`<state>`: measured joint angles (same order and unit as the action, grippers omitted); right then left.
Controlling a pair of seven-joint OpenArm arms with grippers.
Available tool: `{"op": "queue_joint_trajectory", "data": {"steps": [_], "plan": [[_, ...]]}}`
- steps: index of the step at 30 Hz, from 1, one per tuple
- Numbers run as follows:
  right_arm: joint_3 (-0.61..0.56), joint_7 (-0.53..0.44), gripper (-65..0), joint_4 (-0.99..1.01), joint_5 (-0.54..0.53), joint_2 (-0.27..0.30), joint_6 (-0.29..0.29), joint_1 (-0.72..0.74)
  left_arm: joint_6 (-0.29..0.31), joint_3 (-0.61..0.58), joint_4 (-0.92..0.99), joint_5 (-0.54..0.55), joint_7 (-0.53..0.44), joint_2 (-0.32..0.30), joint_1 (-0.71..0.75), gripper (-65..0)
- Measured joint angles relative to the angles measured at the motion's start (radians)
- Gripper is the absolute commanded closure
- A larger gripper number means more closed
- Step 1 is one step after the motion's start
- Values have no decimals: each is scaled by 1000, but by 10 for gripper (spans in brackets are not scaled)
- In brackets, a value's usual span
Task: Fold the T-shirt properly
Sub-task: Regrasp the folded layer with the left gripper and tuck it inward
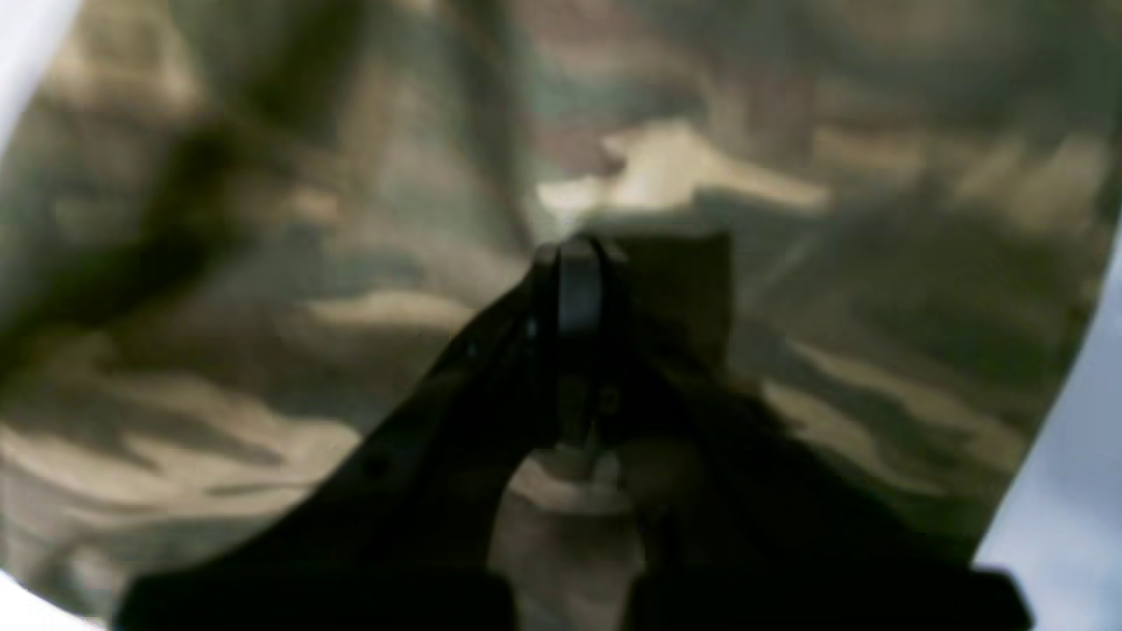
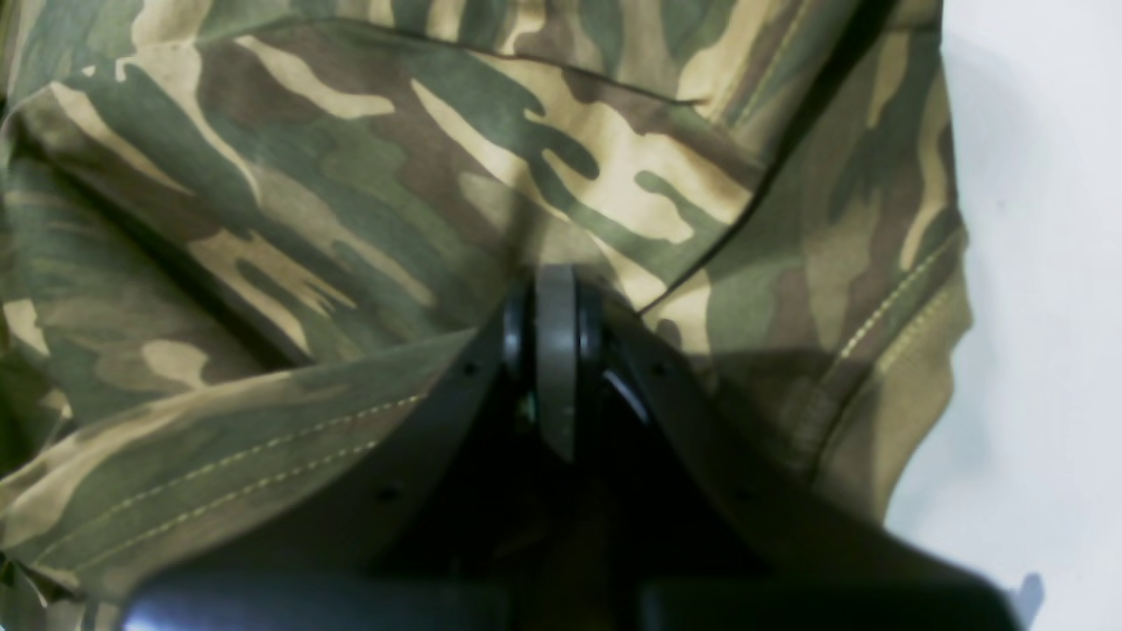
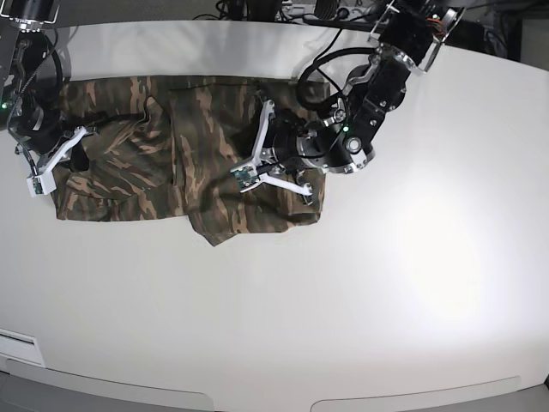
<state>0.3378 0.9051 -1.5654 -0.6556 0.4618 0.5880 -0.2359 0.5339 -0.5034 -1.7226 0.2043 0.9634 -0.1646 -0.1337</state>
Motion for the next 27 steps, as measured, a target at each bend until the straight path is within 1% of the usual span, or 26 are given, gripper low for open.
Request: {"op": "queue_joint_trajectory", "data": {"steps": [5, 8, 11, 12, 14, 15, 16, 17, 18, 20, 22, 23, 26, 27], "plan": [[0, -4, 0, 0, 0, -2, 0, 1, -6, 2, 45, 6, -124, -43, 37, 0], [-2, 9, 0, 1, 0, -3, 1, 13, -55, 1, 64, 21, -155, -63, 37, 0], [-5, 46, 0, 6, -28, -2, 1, 51, -67, 0, 63, -2, -174, -81, 37, 0], [-7, 63, -48, 5, -37, -2, 1, 64, -67, 0, 63, -3, -182, -88, 37, 0], [-11, 113, -206, -11, -56, 0, -3, 92, -67, -1, 63, -3, -189, -99, 37, 0], [-13, 126, -283, -20, -53, 2, -15, 106, -67, 0, 61, -3, -196, -106, 36, 0], [-14, 153, -348, -25, -53, 3, -20, 119, -67, -1, 61, -3, -203, -115, 36, 0], [-13, 158, -392, -30, -51, 0, -32, 135, -67, -1, 61, -3, -210, -124, 36, 0], [-8, 163, -409, -30, -37, 0, -45, 149, -67, 0, 61, -2, -211, -131, 36, 0], [15, 172, -409, -30, -6, 2, -64, 171, -67, 0, 59, 1, -216, -149, 34, 0], [41, 170, -409, -30, 53, 3, -86, 185, -67, 0, 57, 1, -219, -160, 34, 0], [59, 169, -409, -30, 75, 3, -106, 188, -67, 0, 56, 1, -224, -166, 34, 0], [121, 166, -409, -30, 83, 5, -126, 177, -68, 0, 56, 1, -227, -177, 34, 0], [138, 166, -409, -29, 83, 9, -140, 167, -67, 0, 56, 1, -233, -182, 34, 0]]}}
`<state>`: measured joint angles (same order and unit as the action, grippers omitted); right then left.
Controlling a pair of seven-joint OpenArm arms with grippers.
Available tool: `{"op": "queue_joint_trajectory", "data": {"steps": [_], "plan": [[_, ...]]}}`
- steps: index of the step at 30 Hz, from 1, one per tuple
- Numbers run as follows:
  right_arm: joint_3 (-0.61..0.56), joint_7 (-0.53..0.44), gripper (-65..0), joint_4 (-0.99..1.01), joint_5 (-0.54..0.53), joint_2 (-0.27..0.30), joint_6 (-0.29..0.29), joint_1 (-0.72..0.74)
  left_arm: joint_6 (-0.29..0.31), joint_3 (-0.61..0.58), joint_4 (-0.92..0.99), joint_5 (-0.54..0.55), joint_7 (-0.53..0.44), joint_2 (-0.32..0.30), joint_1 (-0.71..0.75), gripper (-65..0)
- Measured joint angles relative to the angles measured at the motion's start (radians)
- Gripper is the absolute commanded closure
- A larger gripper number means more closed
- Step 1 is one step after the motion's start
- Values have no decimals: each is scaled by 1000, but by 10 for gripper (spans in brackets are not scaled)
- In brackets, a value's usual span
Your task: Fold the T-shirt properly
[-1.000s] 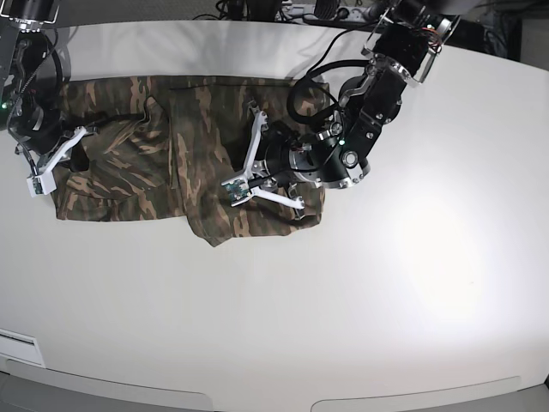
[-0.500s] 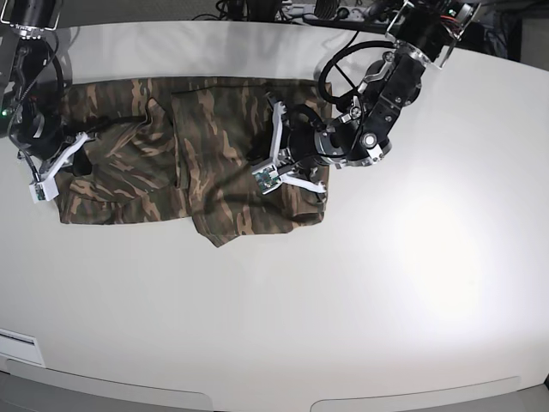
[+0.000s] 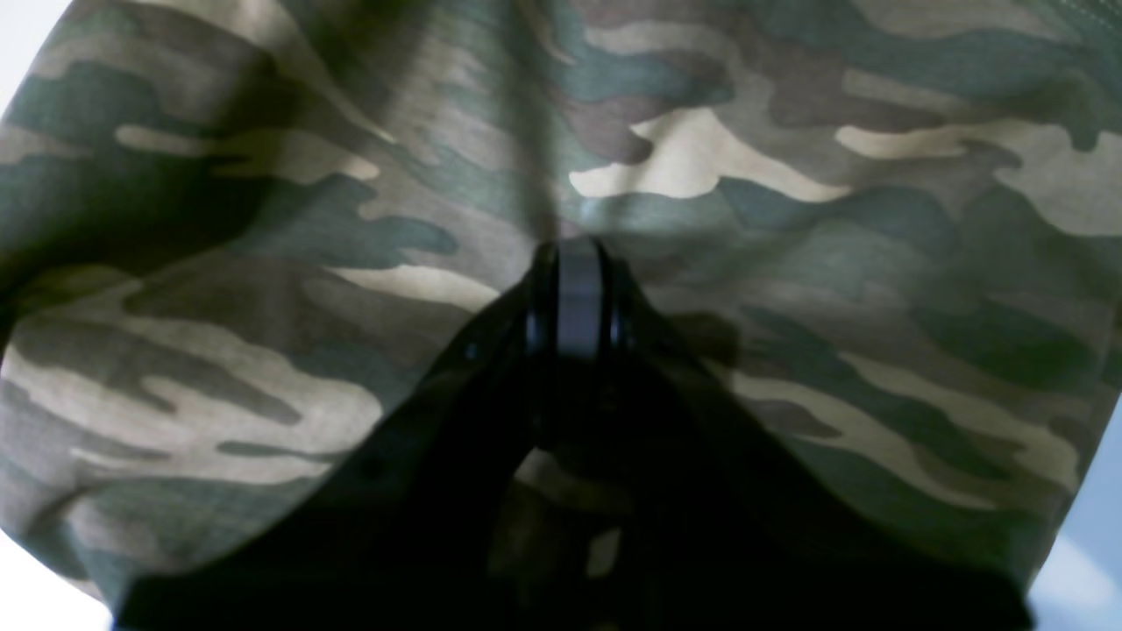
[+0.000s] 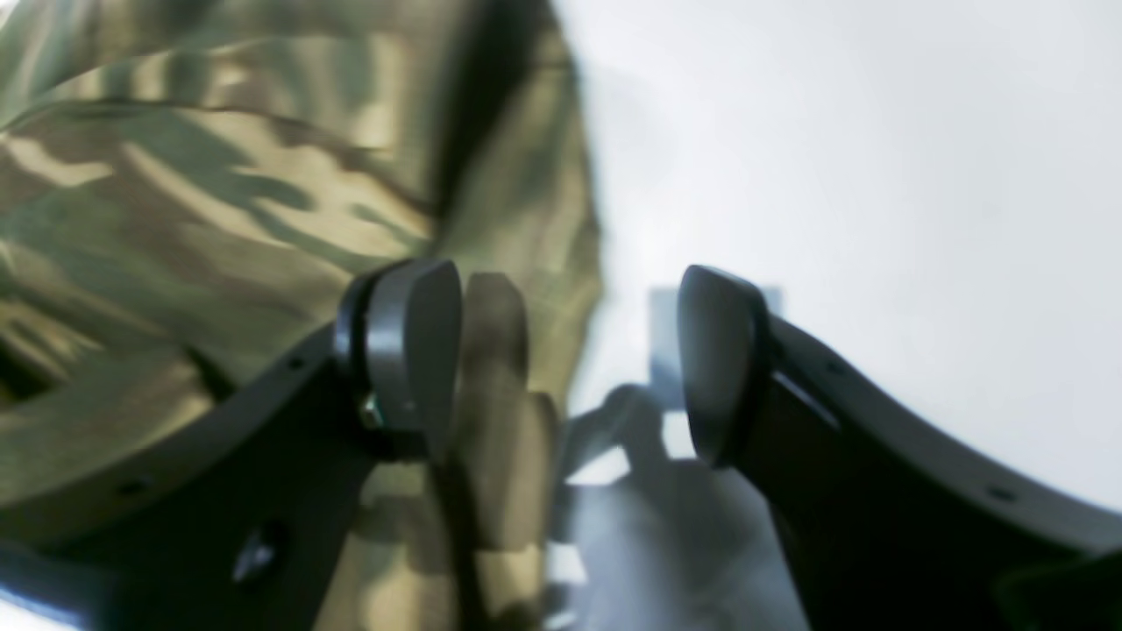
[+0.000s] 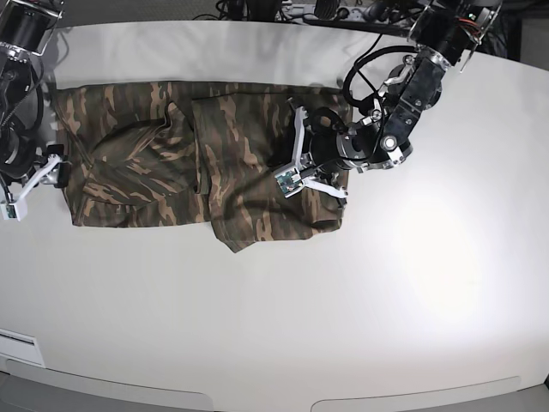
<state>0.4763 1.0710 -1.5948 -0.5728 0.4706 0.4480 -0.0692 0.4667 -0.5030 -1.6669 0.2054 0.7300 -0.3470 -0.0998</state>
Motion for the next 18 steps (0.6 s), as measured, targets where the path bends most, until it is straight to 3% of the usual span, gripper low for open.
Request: {"op": "queue_joint_trajectory", "data": {"steps": [4, 10, 15, 18], "plan": [[64, -1, -409, 23, -49, 5, -3, -49, -2, 0, 0, 0, -7, -15, -1, 0], [95, -7, -409, 179, -188, 10, 61, -69, -3, 0, 0, 0, -6, -19, -1, 0], [103, 99, -407, 314, -512, 19, 190, -60, -3, 0, 0, 6, -4, -20, -1, 0], [92, 180, -407, 339, -642, -1, 246, -62, -5, 0, 0, 22, 7, -21, -6, 0]]}}
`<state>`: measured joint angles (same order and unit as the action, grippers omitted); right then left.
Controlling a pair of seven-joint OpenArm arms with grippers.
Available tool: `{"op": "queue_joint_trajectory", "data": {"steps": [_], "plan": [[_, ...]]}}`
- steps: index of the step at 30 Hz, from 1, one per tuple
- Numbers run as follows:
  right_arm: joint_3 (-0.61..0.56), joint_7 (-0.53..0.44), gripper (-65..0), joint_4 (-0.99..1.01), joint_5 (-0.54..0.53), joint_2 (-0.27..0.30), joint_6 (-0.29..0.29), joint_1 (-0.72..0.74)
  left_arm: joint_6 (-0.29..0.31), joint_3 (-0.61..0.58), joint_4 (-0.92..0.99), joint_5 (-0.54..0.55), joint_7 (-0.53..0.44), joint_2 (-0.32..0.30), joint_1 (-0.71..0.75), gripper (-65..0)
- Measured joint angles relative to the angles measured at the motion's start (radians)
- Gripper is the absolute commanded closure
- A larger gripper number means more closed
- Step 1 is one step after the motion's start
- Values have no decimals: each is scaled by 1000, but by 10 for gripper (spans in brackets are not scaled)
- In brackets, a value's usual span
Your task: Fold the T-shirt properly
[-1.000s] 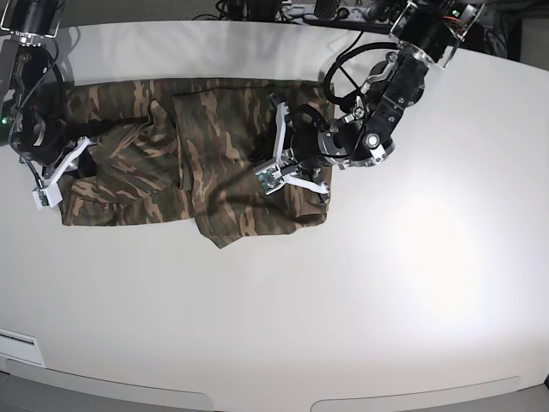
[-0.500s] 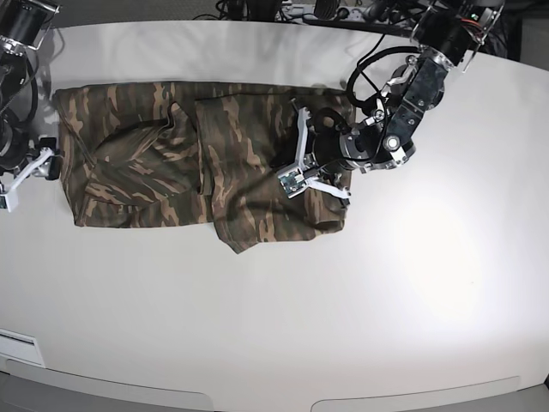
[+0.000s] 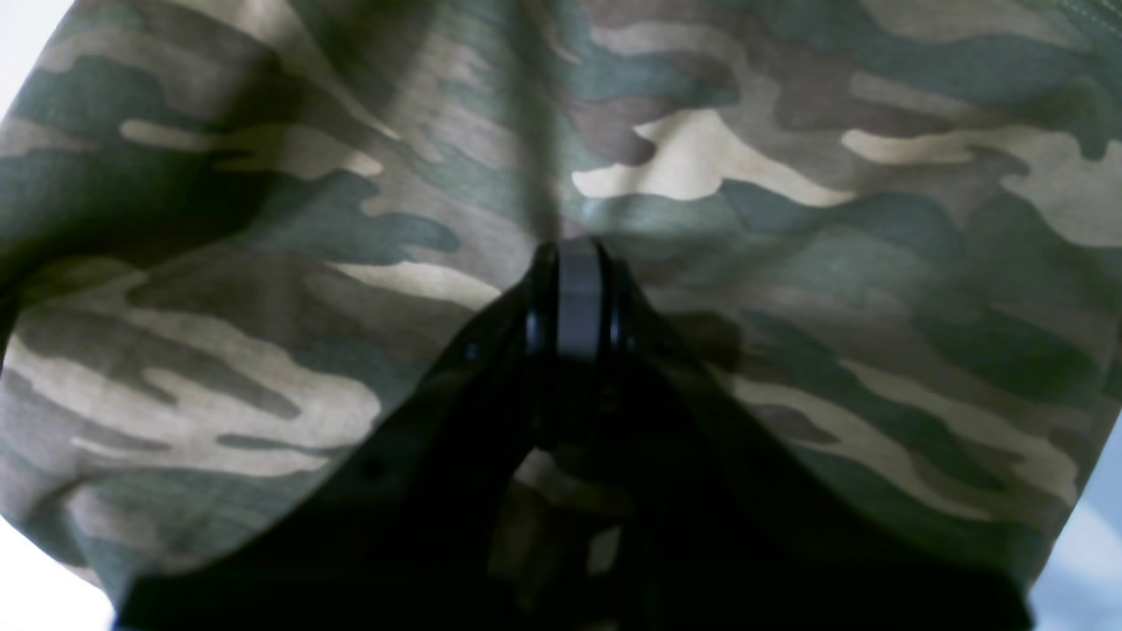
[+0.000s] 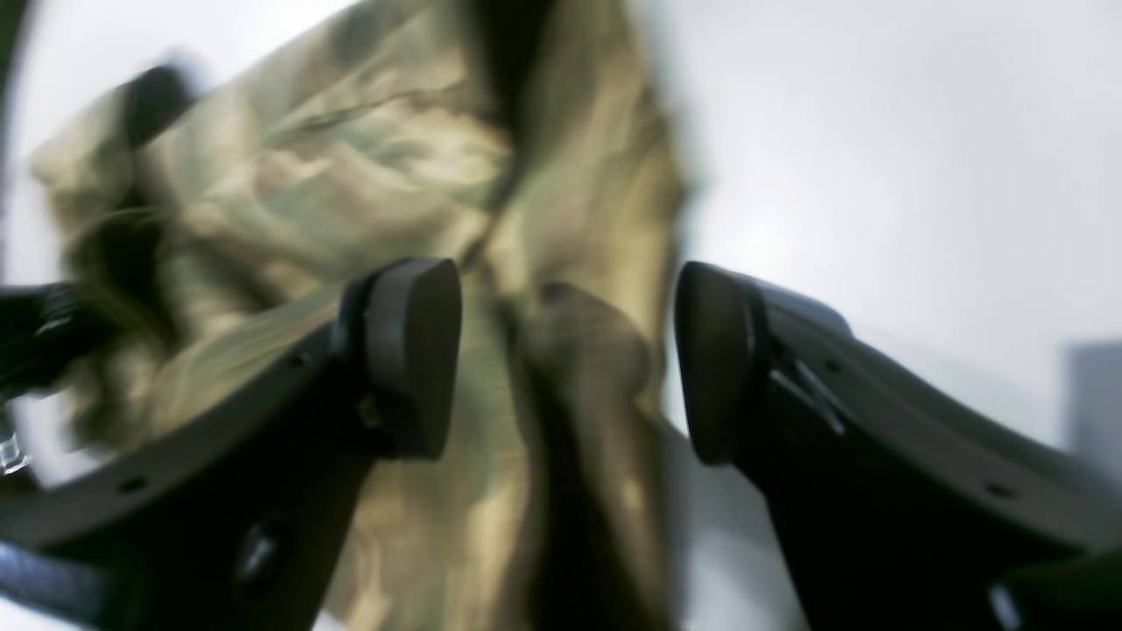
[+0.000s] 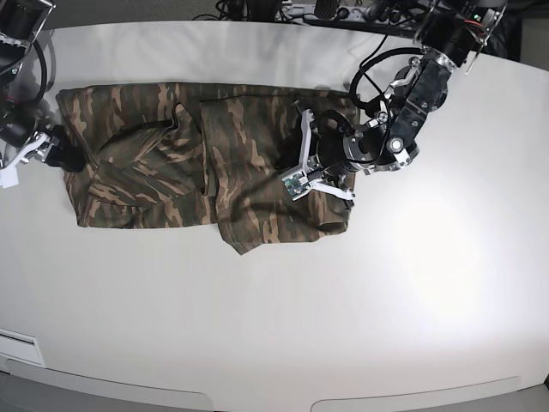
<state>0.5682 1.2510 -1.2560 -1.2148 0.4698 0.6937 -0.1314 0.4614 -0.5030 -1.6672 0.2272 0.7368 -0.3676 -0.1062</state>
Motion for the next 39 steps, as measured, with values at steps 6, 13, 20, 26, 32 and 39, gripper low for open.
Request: {"op": "queue_joint_trajectory", "data": {"steps": [6, 13, 20, 26, 32, 39], "plan": [[-116, 13, -401, -21, -62, -30, 24, 4, 1, 0, 0, 9, 18, -2, -11, 0], [-188, 6, -237, -65, -43, -54, 21, 11, 1, 0, 0, 9, 19, -4, -11, 0], [-196, 25, 0, -76, -24, -39, 11, 2, -2, 0, 0, 56, 56, -5, -31, -30], [-200, 44, 0, -100, -11, -13, 10, -1, -17, 0, 4, 119, 143, -15, -91, -370], [-203, -40, 0, -122, 131, 33, 21, -1, -73, -5, -34, 188, 215, -21, -127, -392], [-203, -100, 0, -122, 258, 123, 5, 3, -104, -6, -113, 139, 226, -27, -149, -392]]}}
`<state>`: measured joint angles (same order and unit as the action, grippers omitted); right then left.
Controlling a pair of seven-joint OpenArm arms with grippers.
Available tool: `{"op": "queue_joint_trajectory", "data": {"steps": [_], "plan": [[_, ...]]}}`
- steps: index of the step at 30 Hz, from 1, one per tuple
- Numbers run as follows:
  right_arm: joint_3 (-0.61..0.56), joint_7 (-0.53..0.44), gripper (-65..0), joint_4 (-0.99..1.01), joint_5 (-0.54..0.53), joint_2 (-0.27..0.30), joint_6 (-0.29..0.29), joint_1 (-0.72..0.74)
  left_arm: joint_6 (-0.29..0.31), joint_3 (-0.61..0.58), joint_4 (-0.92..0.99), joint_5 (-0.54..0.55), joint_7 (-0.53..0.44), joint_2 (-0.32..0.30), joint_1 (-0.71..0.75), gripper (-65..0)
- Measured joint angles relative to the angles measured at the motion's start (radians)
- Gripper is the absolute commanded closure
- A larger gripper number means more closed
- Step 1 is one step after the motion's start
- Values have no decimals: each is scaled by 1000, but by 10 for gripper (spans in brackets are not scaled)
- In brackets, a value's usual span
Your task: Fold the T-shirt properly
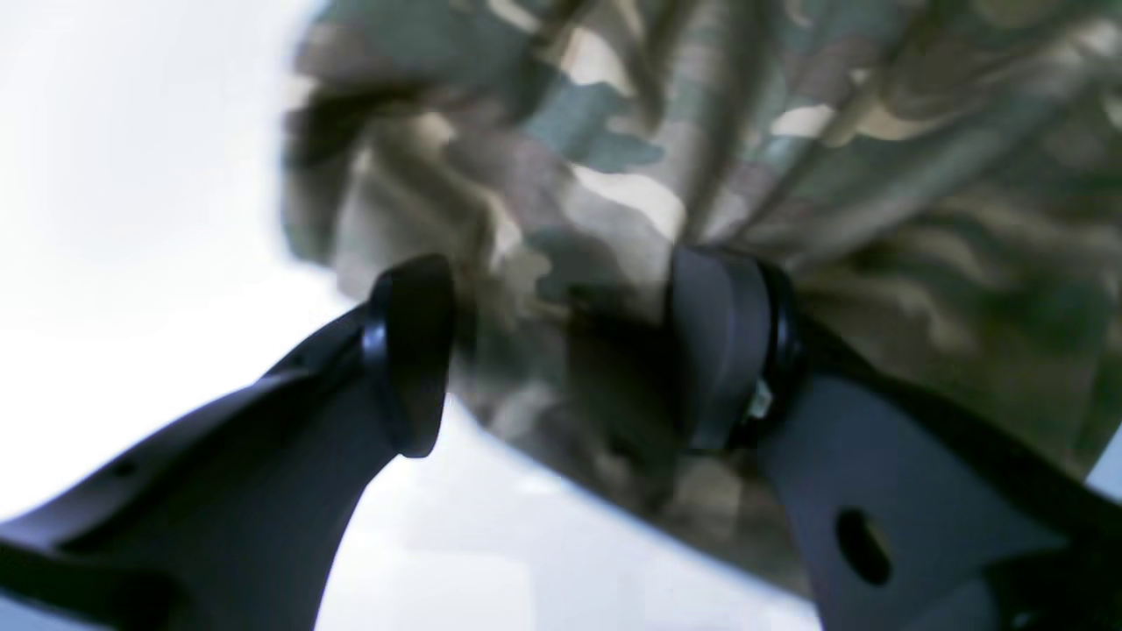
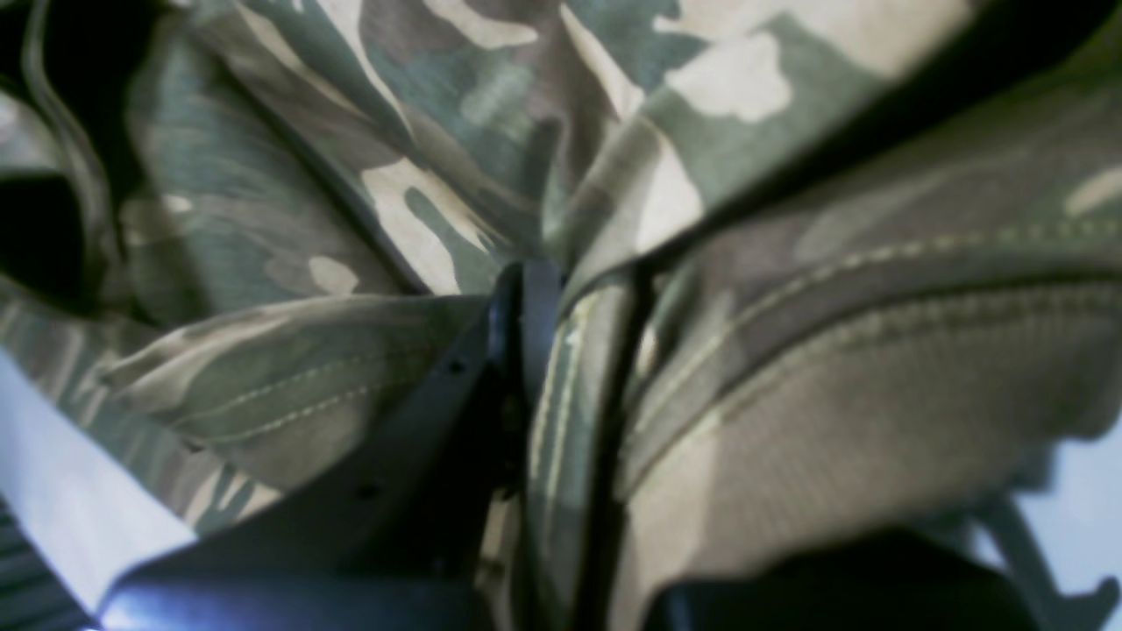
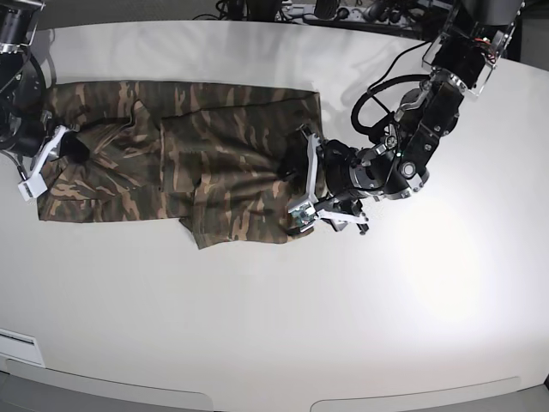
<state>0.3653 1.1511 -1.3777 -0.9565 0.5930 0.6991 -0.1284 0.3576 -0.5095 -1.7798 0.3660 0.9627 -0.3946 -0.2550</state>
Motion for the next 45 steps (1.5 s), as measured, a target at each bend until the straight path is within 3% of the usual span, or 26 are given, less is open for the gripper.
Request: {"op": "queue_joint_trajectory", "data": {"steps": [5, 13, 16, 23, 27, 32, 35, 42, 45], "plan": [[-1, 20, 0, 6, 71, 45, -60, 57, 0, 0, -2, 0, 0, 0, 3, -392], [-1, 23, 0, 6, 83, 42, -52, 98, 0, 0, -2, -1, 0, -2, 3, -392], [-2, 24, 0, 6, 156, 45, -64, 121, 0, 0, -2, -47, -1, -2, 8, -392], [1, 32, 0, -57, 332, 97, -188, 164, -3, 1, -2, -92, -23, -5, 94, -392], [1, 32, 0, -205, 344, 91, -263, 169, -5, 6, -6, -94, -47, -4, 126, -392], [1, 66, 0, -361, 255, 92, -275, 170, -7, 6, -10, -93, -50, -4, 138, -392], [1, 110, 0, -415, 133, 81, -232, 169, -7, 6, -10, -93, -55, -5, 138, -392], [2, 265, 0, -447, -293, -40, -77, 167, -7, 6, -10, -94, -62, -4, 139, -392], [2, 273, 0, -447, -476, -93, -27, 167, -7, 6, -10, -93, -61, -4, 139, -392]]}}
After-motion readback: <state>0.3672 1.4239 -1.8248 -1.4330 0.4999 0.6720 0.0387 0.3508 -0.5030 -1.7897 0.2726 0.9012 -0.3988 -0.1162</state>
